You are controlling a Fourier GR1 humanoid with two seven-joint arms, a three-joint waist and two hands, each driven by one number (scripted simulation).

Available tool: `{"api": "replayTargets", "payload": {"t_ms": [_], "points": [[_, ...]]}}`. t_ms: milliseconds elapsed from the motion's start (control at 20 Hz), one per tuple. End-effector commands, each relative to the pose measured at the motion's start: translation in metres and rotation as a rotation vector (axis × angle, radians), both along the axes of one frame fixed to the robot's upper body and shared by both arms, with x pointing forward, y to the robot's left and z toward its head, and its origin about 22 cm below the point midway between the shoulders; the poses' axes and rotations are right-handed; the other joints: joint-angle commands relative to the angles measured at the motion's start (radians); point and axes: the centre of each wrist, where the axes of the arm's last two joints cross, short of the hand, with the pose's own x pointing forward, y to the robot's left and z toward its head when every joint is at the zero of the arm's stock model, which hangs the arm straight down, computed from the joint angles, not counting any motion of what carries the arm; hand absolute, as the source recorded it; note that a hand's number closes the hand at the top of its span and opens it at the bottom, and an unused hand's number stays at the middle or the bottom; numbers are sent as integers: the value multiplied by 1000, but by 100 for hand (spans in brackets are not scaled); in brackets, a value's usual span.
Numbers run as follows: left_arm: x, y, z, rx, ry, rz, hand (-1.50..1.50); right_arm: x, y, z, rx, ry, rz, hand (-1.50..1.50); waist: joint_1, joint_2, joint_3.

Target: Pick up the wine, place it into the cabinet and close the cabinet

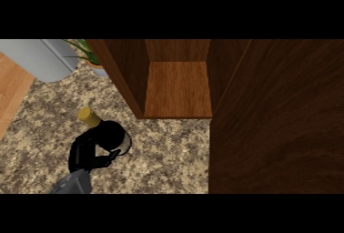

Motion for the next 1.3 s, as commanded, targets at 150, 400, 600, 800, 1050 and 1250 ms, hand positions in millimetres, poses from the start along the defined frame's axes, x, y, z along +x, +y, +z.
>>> {"api": "replayTargets", "payload": {"t_ms": [150,400,600,800,1050,1250], "points": [[-103,-11,-45,-32,44,-142,150,-9,2,5,-5,13,-19,-150,26,-6,-2],[-102,-11,-35,-63,-39,-152,150,-2,2,-1,-4,13,-27,-150,21,-2,-2],[-105,-9,-24,-115,-101,-209,150,-15,-11,-7,2,13,-10,-150,14,-4,-1],[-96,-14,9,-95,-176,-222,150,-3,-7,-6,19,17,-32,-150,21,-3,-1],[-91,-55,44,-126,-190,-250,150,-4,2,2,24,-6,3,-150,12,-1,-2],[-90,-42,88,-112,-208,-264,150,-2,0,-15,6,23,-6,-150,10,0,-2]]}}
